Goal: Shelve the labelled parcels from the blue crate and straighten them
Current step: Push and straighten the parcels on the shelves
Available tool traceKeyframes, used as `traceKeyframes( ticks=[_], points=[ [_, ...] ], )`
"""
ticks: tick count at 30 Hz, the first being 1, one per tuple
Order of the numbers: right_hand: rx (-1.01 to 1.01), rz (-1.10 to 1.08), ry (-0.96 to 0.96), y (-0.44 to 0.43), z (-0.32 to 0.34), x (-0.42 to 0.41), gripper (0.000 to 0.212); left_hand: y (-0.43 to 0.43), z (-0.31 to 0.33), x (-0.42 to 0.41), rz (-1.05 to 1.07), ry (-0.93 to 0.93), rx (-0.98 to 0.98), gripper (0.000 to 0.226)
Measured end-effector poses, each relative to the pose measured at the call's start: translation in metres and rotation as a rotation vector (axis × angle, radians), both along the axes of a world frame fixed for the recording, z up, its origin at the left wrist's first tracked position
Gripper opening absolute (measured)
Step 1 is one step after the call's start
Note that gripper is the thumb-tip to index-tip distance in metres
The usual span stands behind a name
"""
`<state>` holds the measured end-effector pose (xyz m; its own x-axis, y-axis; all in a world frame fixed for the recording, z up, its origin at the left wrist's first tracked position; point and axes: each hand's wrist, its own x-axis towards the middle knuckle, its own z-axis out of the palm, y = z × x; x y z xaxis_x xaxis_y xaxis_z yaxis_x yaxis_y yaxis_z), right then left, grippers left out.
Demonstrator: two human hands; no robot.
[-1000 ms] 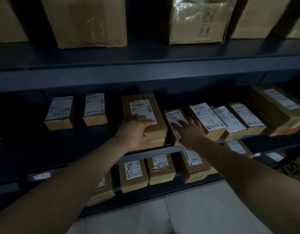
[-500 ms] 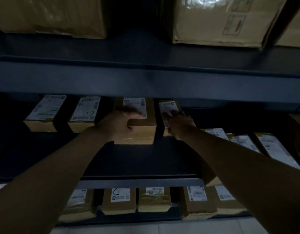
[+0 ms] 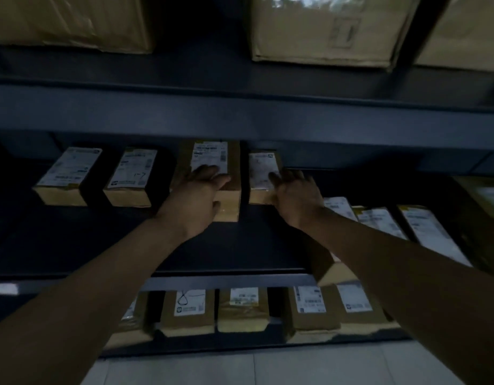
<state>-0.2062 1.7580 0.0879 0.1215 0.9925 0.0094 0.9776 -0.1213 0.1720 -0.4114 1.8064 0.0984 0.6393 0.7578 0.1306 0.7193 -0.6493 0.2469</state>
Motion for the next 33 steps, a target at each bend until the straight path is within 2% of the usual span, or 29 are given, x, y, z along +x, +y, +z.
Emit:
traceKeyframes(
  ticks=[3,6,11,15,21,33],
  points=[
    [0.060,-0.056,0.007,-0.045,0.023,0.017,0.059,-0.041,0.012,0.024,-0.111,-0.048,0.020,0.050],
    [0.053,-0.146,0.015,-0.095,0.043,0.041,0.060,-0.079,0.024,0.052,-0.257,-0.104,-0.083,0.047],
    [-0.079,-0.285,0.014,-0.164,0.046,0.079,0.071,-0.116,0.020,0.101,-0.354,0.017,-0.218,0.060],
    [-0.238,-0.286,-0.002,-0.185,0.020,0.104,0.077,-0.127,0.004,0.132,-0.364,0.156,-0.192,0.073],
    [-0.252,-0.202,-0.021,-0.163,-0.016,0.134,0.082,-0.108,-0.017,0.160,-0.309,0.075,-0.116,0.067],
    [-0.187,-0.060,-0.003,-0.053,-0.020,0.211,0.082,-0.032,-0.028,0.219,-0.121,-0.036,-0.045,0.065]
  ],
)
